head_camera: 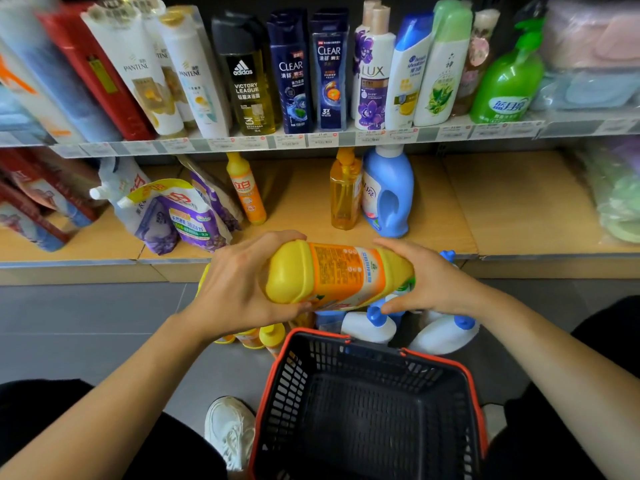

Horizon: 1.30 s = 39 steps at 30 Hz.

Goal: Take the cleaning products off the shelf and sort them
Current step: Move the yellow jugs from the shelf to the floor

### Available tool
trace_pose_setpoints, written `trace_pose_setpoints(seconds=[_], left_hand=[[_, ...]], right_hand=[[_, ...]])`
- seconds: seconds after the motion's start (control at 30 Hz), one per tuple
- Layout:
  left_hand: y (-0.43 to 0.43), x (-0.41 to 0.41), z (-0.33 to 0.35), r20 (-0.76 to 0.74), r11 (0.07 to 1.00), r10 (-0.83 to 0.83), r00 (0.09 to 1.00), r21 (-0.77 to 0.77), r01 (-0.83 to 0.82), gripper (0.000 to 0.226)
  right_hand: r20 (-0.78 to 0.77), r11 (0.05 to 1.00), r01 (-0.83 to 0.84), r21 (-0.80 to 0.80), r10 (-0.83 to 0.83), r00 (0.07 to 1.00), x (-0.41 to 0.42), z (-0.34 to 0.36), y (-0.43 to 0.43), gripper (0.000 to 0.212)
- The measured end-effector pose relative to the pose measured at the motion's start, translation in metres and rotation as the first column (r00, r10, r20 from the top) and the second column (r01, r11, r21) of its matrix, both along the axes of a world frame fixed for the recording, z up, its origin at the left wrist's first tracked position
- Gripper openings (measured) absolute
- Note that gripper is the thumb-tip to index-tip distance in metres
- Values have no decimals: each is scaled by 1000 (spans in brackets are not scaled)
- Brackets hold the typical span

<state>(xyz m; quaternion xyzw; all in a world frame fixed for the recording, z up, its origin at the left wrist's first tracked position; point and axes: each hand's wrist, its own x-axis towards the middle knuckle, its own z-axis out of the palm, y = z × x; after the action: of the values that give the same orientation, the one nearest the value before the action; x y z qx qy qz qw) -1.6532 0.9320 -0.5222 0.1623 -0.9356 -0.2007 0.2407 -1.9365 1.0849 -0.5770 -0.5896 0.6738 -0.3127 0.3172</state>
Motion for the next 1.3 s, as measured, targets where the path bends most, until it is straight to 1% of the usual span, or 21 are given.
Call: trace_pose_setpoints(seconds=[0.07, 0.13, 0.2, 0.27, 0.3, 0.33, 0.43, 0.6, 0.7, 0.77, 0.87, 0.9, 1.0, 1.13, 1.2, 1.23, 1.3], left_hand=[[0, 4, 2, -74, 999, 14, 997, 39, -11, 84], [-1, 7, 4, -150, 990, 28, 988, 140, -7, 83], [-2, 9, 2, -190, 968, 51, 980, 250, -2, 82], [-5, 12, -2, -188, 949, 63, 980, 316, 0, 83], [-7, 13, -6, -181, 942, 66, 981, 335, -2, 83], [-9, 15, -10, -169, 937, 69, 983, 349, -6, 83], [-18, 18, -25, -96, 921, 96, 991, 386, -52, 82], [-35, 12, -54, 10, 880, 187, 982, 444, -172, 87], [-47, 5, -70, 69, 828, 239, 969, 506, -240, 90], [-58, 1, -80, 118, 804, 304, 945, 500, -322, 88], [-80, 5, -102, 219, 752, 446, 868, 435, -496, 69], [-87, 9, -111, 257, 731, 474, 842, 417, -540, 63], [-101, 23, -138, 371, 708, 507, 778, 336, -621, 54], [-101, 31, -179, 463, 652, 552, 693, 278, -706, 59], [-96, 31, -199, 515, 626, 547, 660, 273, -731, 61], [-94, 31, -207, 518, 613, 552, 654, 281, -739, 59], [-95, 30, -216, 474, 562, 593, 651, 336, -756, 54]], right_hand=[[199, 999, 42, 26, -47, 979, -10, -6, 1, 75], [425, 990, 138, -5, -122, 897, -15, -9, -1, 50], [617, 986, 164, -25, -113, 779, -19, -7, -4, 41], [740, 994, 99, -40, -37, 672, -24, -2, -6, 37], [762, 997, 62, -45, -6, 648, -25, 2, -7, 35], [756, 998, 39, -51, 13, 655, -26, 6, -8, 33], [692, 997, 29, -76, 32, 722, -22, 16, -14, 24], [596, 981, 135, -142, -25, 803, 3, 43, -45, 21], [464, 974, 164, -155, -75, 883, 14, 65, -79, 30], [369, 974, 169, -148, -104, 924, 19, 76, -104, 32], [184, 982, 125, -141, -98, 978, 24, 85, -143, 21], [109, 985, 107, -134, -93, 990, 26, 86, -157, 20], [-90, 993, 52, -103, -62, 994, 32, 83, -195, 24], [-283, 997, -18, -76, -4, 959, 38, 63, -237, 25], [-346, 998, -30, -61, 7, 938, 39, 46, -255, 28], [-364, 998, -30, -55, 8, 931, 40, 38, -263, 29], [-388, 999, -27, -47, 6, 922, 40, 21, -277, 29]])
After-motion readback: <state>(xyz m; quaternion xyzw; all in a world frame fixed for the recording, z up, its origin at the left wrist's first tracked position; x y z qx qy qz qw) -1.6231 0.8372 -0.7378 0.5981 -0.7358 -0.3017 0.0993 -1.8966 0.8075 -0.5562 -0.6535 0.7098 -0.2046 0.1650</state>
